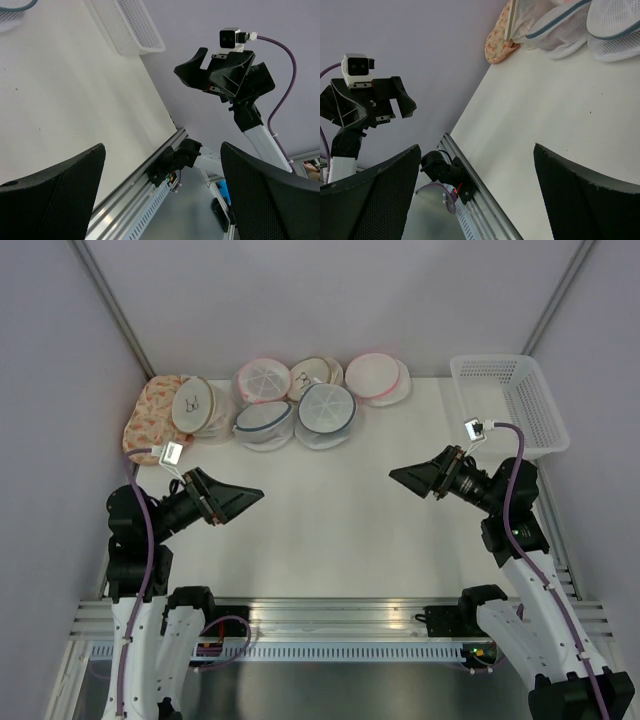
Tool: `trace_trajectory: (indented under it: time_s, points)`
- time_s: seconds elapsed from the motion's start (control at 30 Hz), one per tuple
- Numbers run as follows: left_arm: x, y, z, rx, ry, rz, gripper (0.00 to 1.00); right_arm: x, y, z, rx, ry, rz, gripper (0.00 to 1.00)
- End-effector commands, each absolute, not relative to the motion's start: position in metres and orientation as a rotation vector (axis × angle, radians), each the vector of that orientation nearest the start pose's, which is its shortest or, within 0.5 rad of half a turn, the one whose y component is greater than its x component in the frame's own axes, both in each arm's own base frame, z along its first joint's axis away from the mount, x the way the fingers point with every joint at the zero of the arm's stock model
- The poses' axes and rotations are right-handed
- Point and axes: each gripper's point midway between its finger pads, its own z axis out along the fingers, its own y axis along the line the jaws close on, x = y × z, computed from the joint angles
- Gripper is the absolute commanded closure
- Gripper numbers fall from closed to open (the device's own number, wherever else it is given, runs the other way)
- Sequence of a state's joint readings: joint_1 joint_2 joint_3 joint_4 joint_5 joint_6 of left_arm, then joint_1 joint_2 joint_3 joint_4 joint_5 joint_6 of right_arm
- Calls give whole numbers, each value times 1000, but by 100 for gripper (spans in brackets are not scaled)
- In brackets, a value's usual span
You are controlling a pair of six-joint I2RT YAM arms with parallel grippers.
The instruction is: Unzip the laundry bag and remove the bra
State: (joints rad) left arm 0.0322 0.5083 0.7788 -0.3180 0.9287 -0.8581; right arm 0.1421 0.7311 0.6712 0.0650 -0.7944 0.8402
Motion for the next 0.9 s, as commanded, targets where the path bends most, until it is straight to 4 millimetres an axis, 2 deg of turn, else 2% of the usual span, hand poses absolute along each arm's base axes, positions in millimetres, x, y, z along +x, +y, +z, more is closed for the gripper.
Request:
trace_trajectory:
  time_s: [0.0,0.03,0.23,0.33,0.37,0.4,0.43,0.47,0.5,0.53,0.57,0.67,0.7,0.73,0.77,0.8,0.83,0.87]
  points:
    - [165,-151,333,30,1762,-1303,0,232,181,304,-61,1735,1360,2]
    - [164,-152,333,40,1763,-1306,0,235,181,304,-57,1730,1363,2]
    - [164,-154,316,30,1804,-1337,0,269,182,271,36,1839,1309,2]
    - [164,-154,307,10,1822,-1349,0,296,187,252,82,1913,1225,2]
    - [164,-154,305,7,1826,-1350,0,304,190,258,81,1905,1206,2]
    - [164,-154,304,1,1829,-1354,0,315,189,254,111,1910,1158,2]
    - [164,-155,303,-2,1832,-1358,0,324,197,240,106,1956,1133,2]
    - [164,-155,303,-7,1835,-1361,0,335,200,248,109,1943,1108,2]
    - [164,-155,304,-4,1832,-1362,0,345,201,245,124,1949,1074,2]
    - [163,-155,304,-1,1831,-1365,0,354,210,228,125,1997,1046,2]
    - [163,-155,306,3,1828,-1365,0,364,215,235,121,1987,1030,2]
    - [161,-156,304,0,1838,-1380,0,397,226,222,175,2020,959,2]
    - [161,-156,304,-1,1839,-1383,0,405,224,214,214,2046,914,2]
    - [161,-157,302,-8,1845,-1389,0,423,225,210,260,2044,852,2]
    - [161,-157,302,-9,1844,-1390,0,430,223,203,296,2060,809,2]
    - [161,-157,300,-13,1851,-1395,0,441,229,201,316,2059,790,2]
    - [160,-157,299,-13,1852,-1398,0,449,220,192,410,2070,716,2]
    - [160,-157,299,-15,1854,-1399,0,454,219,188,463,2068,697,2]
